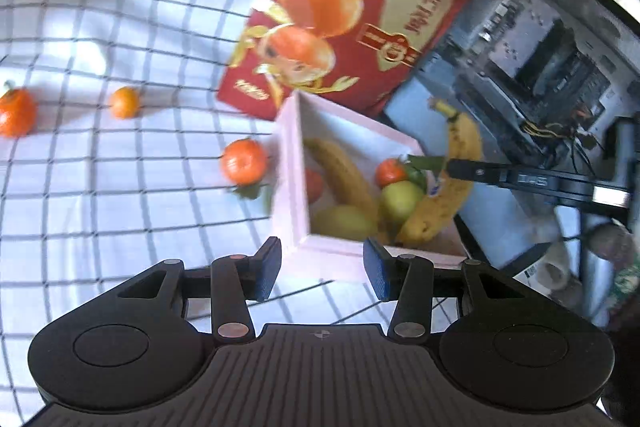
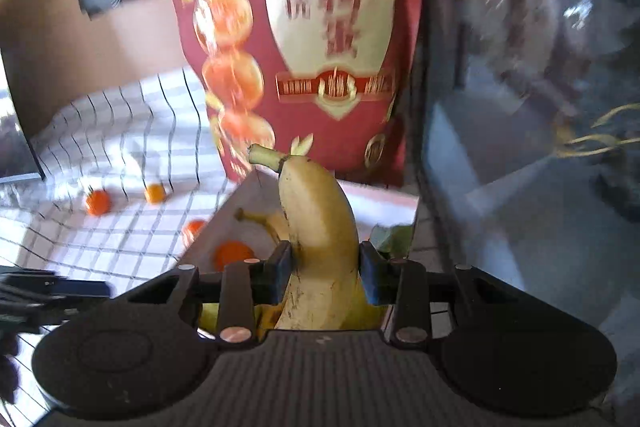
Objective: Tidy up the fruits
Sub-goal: 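Lower the banana into the pink box and open the right gripper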
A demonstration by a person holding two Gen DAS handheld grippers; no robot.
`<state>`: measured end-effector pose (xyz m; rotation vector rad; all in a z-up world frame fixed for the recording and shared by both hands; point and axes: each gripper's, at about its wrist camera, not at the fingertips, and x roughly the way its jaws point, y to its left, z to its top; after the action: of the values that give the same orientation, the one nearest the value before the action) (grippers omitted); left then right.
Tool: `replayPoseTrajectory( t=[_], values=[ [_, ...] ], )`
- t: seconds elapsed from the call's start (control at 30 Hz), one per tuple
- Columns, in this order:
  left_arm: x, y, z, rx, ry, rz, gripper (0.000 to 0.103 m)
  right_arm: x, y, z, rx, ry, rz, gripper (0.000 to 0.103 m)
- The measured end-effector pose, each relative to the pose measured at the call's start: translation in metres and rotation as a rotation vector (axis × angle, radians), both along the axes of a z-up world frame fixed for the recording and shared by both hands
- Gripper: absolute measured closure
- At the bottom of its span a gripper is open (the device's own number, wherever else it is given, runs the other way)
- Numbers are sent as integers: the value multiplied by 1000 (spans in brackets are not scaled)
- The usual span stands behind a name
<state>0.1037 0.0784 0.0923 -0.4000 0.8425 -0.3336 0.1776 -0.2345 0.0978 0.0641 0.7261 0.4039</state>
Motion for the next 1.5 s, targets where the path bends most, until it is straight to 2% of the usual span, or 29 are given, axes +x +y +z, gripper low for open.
replayPoseTrajectory(
  t=[0.2, 0.37, 0.5, 0.7, 0.83, 0.97, 1.1, 1.23, 1.37, 1.43, 1.5],
  values=[
    [-18, 22, -6, -3, 23, 48, 53, 34, 25, -29, -44, 82, 15, 68],
    [-26, 31, -12, 5, 39, 76, 53, 49, 43, -36, -33, 121, 44, 68],
    [-29, 34, -16, -2, 52, 82, 53, 55, 59, -41, -75, 110, 50, 68],
    [-33, 37, -20, -3, 68, 86, 53, 56, 58, -44, -77, 108, 77, 67],
    [-33, 38, -21, -6, 77, 92, 53, 51, 48, -40, -39, 110, 88, 67],
    [-28, 36, -25, -9, 92, 91, 53, 41, 37, -29, 5, 73, 94, 67],
    [-25, 31, -26, -13, 94, 74, 53, 34, 35, -26, 7, 63, 93, 67],
    [-26, 28, -27, 19, 92, 70, 53, 26, 34, -32, -2, 65, 80, 67],
    [-33, 38, -25, 76, 65, 111, 53, 14, 33, -40, -52, 51, 51, 67],
    [-41, 48, -20, 109, 25, 189, 53, 5, 34, -38, -76, 21, 41, 67],
    [-46, 61, -16, 142, -1, 280, 53, -11, 38, -32, -103, -47, 43, 67]
  ],
)
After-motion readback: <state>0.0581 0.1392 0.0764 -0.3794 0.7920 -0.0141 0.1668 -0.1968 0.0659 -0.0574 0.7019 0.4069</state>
